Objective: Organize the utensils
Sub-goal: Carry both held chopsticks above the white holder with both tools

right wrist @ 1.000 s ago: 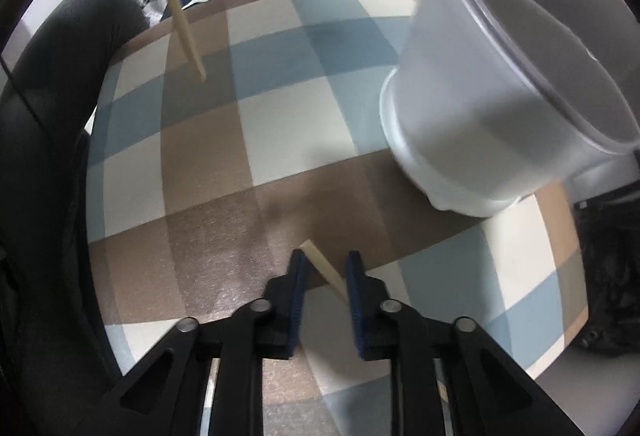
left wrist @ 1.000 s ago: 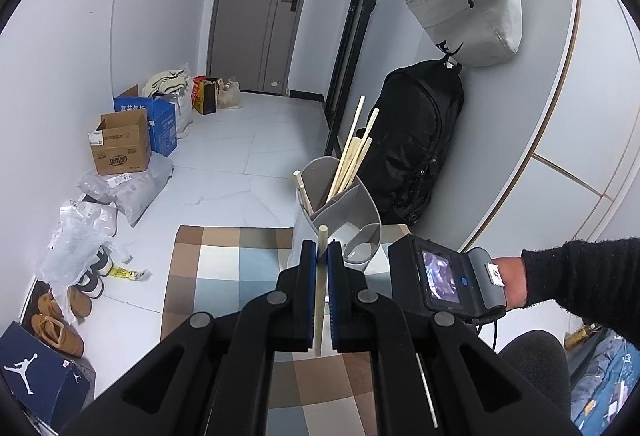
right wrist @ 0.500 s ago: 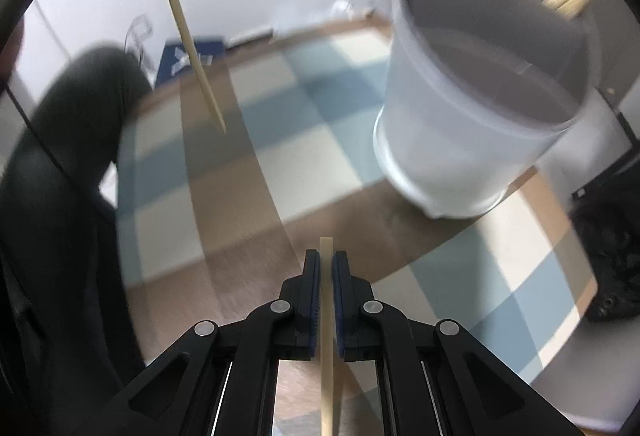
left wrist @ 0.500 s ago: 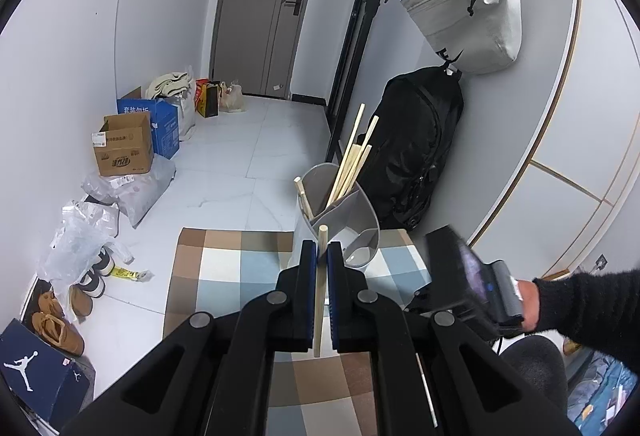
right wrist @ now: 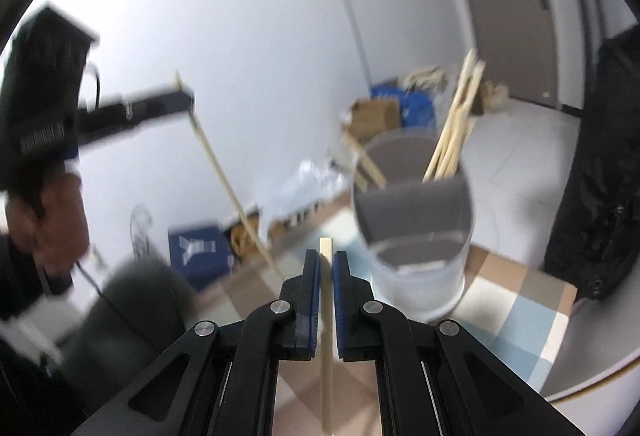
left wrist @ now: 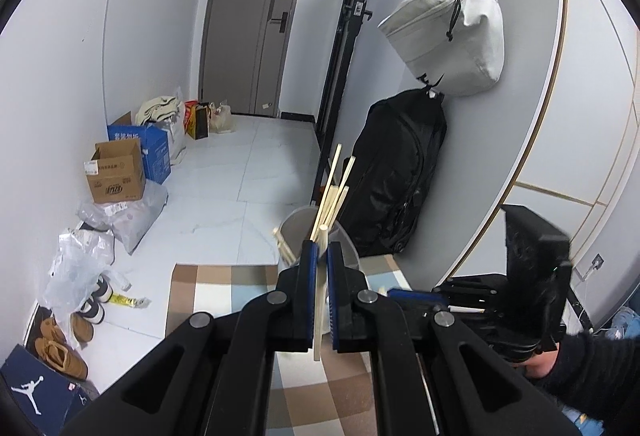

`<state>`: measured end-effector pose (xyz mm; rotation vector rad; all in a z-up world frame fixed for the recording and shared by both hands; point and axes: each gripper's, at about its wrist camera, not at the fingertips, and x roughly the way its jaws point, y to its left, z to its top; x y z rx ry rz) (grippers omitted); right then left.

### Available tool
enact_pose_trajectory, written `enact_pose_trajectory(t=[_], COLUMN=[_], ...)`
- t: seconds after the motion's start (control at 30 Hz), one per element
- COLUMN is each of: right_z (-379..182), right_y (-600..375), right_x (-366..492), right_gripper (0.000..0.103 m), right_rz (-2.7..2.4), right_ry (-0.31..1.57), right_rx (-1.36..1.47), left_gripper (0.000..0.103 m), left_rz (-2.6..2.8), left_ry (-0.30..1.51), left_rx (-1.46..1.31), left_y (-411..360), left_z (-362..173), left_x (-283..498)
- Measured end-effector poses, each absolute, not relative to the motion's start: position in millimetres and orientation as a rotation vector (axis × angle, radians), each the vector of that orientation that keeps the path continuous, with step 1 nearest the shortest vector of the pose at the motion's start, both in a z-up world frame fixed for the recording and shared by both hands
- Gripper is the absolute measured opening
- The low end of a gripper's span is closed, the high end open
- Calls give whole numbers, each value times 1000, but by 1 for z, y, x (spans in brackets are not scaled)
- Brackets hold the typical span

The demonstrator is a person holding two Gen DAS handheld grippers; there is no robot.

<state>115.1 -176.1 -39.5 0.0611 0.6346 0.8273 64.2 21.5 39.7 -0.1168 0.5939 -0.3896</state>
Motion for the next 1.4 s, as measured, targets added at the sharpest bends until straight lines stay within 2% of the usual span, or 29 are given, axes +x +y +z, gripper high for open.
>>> enact_pose_trajectory(t=[0.33,0.53,0.83,1.4], right_z=[51,74,56,13], right_y=[-184,-171,-151,-149], right_x=[146,187,238,243], right_gripper=[6,6,6,6], right_rz=[646,526,387,311], right_ry=[372,290,253,191], right_rx=[264,307,377,331], left_gripper=[2,2,2,2], left_rz=[-424,-416,-399,-434], left_ry=[542,512,502,522], left_rx=[-135,-132,-99,-88], left_y=[18,22,20,14], left_z=[77,95,88,44], left_x=[88,112,148,183])
